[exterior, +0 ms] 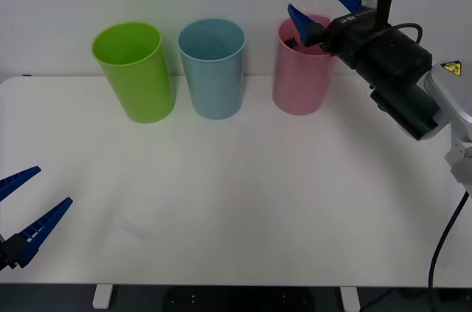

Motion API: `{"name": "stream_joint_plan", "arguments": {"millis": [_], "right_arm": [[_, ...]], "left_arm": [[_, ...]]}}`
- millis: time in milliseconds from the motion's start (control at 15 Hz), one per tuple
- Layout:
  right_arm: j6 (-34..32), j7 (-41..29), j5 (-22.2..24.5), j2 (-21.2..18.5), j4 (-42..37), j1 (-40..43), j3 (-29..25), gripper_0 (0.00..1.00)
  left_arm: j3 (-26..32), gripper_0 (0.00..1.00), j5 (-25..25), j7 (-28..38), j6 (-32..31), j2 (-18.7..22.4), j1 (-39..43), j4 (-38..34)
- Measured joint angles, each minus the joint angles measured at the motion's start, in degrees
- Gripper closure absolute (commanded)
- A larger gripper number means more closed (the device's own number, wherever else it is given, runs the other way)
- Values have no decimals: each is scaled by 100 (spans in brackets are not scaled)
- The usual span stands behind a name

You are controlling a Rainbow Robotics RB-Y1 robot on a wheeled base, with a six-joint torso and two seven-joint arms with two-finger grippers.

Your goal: Grasp the object on the table and drop it into the matching bin: aluminum can to the light blue bin, PET bottle to the pink bin.

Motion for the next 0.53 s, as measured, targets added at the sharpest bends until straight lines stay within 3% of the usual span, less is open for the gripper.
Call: {"name": "stream_joint_plan", "arguments": {"millis": [533], "right_arm": [[-936,-5,-79,-281,-1433,1712,-459,0]], "left_arm": [[0,0,0,0,0,0,0,0]]}}
